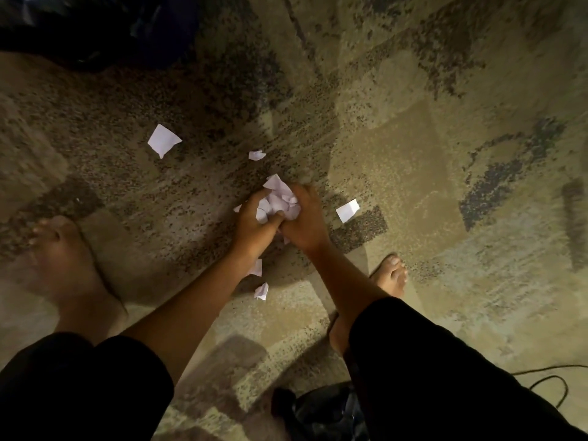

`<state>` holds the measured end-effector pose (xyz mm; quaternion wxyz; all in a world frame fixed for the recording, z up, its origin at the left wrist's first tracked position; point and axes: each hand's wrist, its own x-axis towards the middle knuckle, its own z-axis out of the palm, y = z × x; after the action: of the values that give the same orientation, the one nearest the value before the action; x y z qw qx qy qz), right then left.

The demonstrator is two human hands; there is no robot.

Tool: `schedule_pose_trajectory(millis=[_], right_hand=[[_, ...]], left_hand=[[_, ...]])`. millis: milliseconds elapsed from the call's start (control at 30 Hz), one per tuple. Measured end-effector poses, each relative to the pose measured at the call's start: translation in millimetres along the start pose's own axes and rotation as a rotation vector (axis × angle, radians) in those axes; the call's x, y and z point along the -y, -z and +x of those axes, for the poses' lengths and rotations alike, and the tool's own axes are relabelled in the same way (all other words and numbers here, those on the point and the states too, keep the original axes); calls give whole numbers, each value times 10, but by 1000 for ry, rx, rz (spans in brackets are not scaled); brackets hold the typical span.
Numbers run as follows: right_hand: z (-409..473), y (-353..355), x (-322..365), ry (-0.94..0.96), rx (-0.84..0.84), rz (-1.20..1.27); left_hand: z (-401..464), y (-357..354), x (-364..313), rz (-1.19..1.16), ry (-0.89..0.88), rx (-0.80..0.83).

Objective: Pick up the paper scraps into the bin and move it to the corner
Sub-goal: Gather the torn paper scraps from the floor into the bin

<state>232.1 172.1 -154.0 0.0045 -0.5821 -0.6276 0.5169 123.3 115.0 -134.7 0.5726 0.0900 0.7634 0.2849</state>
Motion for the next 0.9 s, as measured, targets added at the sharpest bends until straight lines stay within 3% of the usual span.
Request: schedule_pose_trajectory(millis=[367, 500, 700, 900], right_hand=[[-367, 360, 865, 101, 9, 59], [-478, 506, 1509, 245, -16, 73], [-552, 708, 2684, 309, 29, 171], [-380, 795, 3833, 413, -34, 227]], left_hand=[[-694, 573, -542, -199, -33, 12], [-1035, 1005, -989, -277, -121, 20], [-1513, 1825, -1818, -356, -280, -10], [-1688, 2561, -2521, -575, -377, -43]])
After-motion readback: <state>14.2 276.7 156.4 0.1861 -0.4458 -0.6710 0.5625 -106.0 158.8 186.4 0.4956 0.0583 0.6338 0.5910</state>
